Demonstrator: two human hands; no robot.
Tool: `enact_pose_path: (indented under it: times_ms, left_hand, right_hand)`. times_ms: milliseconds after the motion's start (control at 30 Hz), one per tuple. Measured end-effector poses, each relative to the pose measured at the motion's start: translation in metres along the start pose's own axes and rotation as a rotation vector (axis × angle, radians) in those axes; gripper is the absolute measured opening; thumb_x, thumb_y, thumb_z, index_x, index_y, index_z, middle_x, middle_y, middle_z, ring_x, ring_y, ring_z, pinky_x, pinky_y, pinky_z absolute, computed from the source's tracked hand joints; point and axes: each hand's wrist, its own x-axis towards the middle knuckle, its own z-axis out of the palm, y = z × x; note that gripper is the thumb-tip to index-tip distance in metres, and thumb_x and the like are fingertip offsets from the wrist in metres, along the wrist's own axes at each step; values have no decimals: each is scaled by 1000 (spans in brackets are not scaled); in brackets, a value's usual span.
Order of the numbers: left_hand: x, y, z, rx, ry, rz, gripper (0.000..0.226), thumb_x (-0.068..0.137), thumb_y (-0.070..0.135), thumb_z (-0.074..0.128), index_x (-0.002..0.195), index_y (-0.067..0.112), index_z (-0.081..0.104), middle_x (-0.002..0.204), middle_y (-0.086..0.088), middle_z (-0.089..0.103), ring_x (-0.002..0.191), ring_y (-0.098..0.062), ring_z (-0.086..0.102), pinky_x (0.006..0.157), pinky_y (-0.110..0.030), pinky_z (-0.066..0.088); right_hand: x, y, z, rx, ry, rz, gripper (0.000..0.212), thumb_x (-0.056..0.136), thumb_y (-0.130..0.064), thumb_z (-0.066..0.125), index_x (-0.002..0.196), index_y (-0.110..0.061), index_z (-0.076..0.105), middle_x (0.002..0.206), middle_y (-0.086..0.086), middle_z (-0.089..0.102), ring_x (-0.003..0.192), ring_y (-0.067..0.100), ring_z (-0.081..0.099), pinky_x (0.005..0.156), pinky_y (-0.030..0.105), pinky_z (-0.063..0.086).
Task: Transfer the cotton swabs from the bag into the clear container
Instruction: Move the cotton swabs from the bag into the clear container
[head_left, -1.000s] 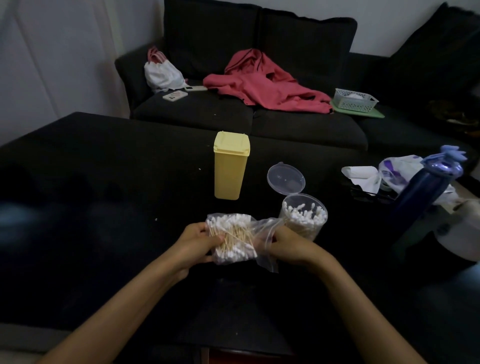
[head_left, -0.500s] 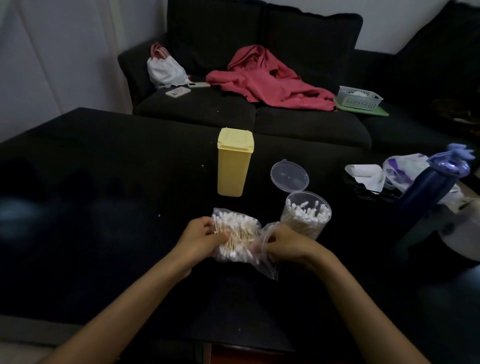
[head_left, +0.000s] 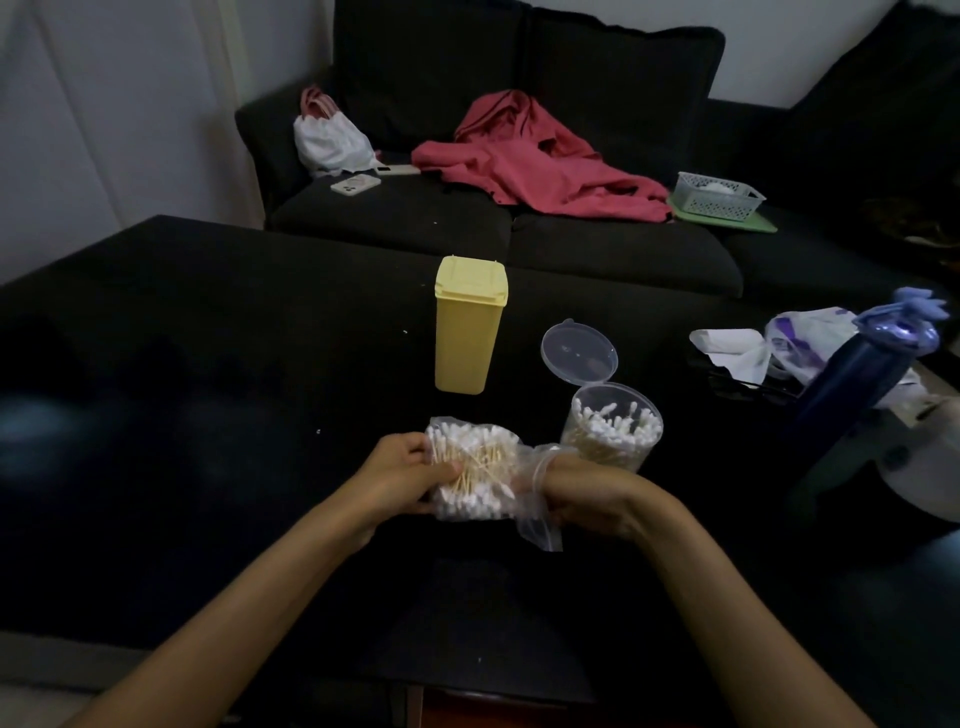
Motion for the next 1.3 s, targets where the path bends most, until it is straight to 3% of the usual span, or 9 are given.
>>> enact_pose_path:
  times_ms: [233, 367, 500, 667, 800, 900, 1100, 1200, 1300]
  left_hand:
    - [2, -5, 0, 95, 0, 55, 39, 80, 5, 72, 117, 8, 61, 102, -6, 71, 87, -11, 70, 67, -20, 56]
    - [5, -6, -6, 148, 27, 50, 37, 79, 9, 73, 115, 9, 64, 99, -6, 73, 89, -15, 70, 82, -34, 57]
    - [6, -3, -8, 170, 36, 46, 34, 80, 11, 73, 113, 11, 65, 96, -5, 73, 88, -17, 71, 85, -39, 56]
    - [7, -3, -12, 235, 101, 64, 37, 76, 18, 77, 111, 16, 66, 98, -4, 73, 91, -19, 70, 89, -45, 54]
    - [5, -3, -8, 214, 96, 50, 37, 78, 16, 76, 113, 14, 65, 98, -5, 73, 90, -19, 70, 89, -45, 54]
    - [5, -4, -8, 223, 81, 50, 36, 79, 15, 74, 114, 15, 64, 100, -5, 72, 91, -19, 70, 90, -45, 54]
    - [12, -8, -14, 332, 92, 71, 32, 72, 17, 74, 99, 32, 65, 102, -2, 72, 95, -20, 69, 89, -48, 53]
    - [16, -10, -18, 377, 118, 84, 34, 60, 30, 67, 92, 40, 62, 101, 2, 71, 96, -19, 68, 89, -48, 53]
    - [16, -6, -22, 449, 125, 81, 29, 71, 24, 67, 97, 37, 62, 98, 6, 70, 95, -17, 67, 90, -46, 52]
  right_hand:
    - [3, 5, 3, -140, 102, 39, 15, 87, -9, 57, 74, -6, 64, 73, 12, 57, 67, 21, 53, 59, 30, 42]
    - [-1, 0, -2, -207, 114, 64, 45, 88, -1, 45, 45, -11, 57, 56, 9, 54, 51, 13, 48, 47, 18, 38]
    - [-6, -3, -14, -268, 143, 100, 32, 88, -2, 46, 58, -7, 55, 57, 3, 51, 47, 8, 45, 44, 14, 37]
    - [-11, -3, -20, -218, 193, 96, 40, 85, 3, 50, 48, -12, 49, 43, -3, 48, 38, 4, 45, 38, 12, 36]
    - [-7, -4, -15, -311, 231, 72, 30, 89, -3, 49, 59, -4, 52, 57, 5, 46, 50, 10, 43, 40, 12, 35]
    - [-1, -1, -5, -411, 185, 53, 23, 88, -9, 54, 83, 11, 62, 73, 14, 53, 66, 18, 49, 55, 23, 40]
    - [-5, -8, -5, -459, 118, -30, 29, 88, -4, 45, 112, 5, 60, 99, 9, 62, 88, 16, 57, 69, 20, 45]
    - [-11, -11, -11, -426, 70, -13, 18, 90, -8, 47, 80, -7, 62, 73, -1, 57, 63, 8, 52, 56, 16, 41]
    - [-13, -9, -19, -314, 152, 5, 27, 88, -17, 60, 60, -16, 59, 57, 1, 57, 48, 6, 52, 46, 14, 40]
